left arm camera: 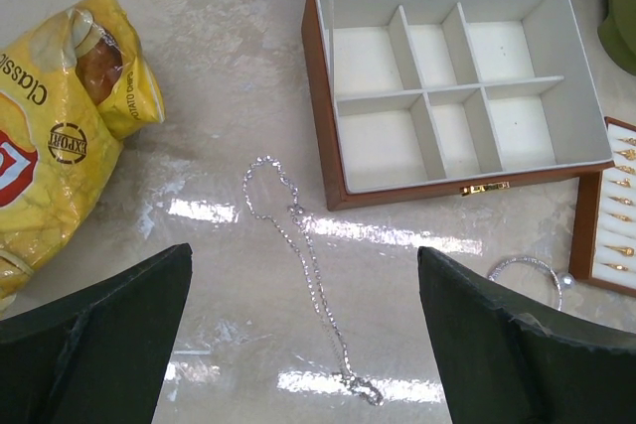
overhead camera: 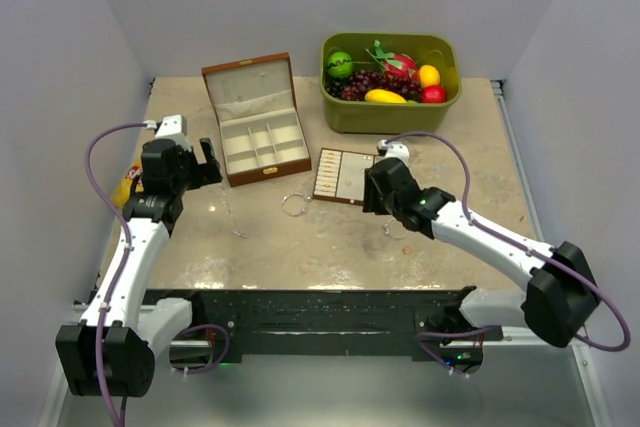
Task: Organize the mixed jewelry
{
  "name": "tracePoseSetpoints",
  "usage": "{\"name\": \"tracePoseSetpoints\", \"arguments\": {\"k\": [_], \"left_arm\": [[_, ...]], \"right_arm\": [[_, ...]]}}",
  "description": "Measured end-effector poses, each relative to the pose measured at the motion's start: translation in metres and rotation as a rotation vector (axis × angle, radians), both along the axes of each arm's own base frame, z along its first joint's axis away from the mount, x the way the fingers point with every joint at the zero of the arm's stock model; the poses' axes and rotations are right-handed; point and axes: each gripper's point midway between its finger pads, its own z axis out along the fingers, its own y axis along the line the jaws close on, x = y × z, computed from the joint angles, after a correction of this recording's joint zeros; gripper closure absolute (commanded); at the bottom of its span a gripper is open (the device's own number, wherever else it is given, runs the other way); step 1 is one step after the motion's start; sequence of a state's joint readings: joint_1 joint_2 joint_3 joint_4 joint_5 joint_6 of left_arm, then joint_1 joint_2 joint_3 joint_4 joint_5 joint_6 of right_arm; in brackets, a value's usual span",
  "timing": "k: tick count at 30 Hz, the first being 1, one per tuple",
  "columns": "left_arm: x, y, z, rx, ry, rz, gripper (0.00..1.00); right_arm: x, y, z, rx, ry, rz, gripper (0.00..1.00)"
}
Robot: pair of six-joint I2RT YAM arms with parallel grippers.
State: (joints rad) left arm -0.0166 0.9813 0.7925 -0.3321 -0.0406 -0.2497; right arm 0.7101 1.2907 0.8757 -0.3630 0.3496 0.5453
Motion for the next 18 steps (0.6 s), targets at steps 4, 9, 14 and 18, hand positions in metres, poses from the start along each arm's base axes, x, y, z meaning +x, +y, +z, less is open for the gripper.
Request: {"name": "tracePoseSetpoints", "arguments": {"k": [4, 9, 14, 18], "left_arm": [[0.001, -0.001, -0.003, -0.003, 0.011, -0.005, 0.00], [0.001, -0.002, -0.003, -0.005, 0.012, -0.010, 0.00], [0.001, -0.002, -0.005, -0.006, 0.017, -0.012, 0.00], [0.002, -0.003, -0.009, -0.008, 0.028, -0.013, 0.00]], "right_arm": [[-0.018, -0.013, -0.011, 0.011, 0.035, -0.030, 0.52], [-0.030, -0.021, -0.041, -0.029, 0.122, -0.065, 0.55], [-0.039, -0.029, -0.067, -0.080, 0.191, -0.085, 0.57], [-0.044, -0.034, -0.077, -0.095, 0.213, -0.102, 0.58]]}}
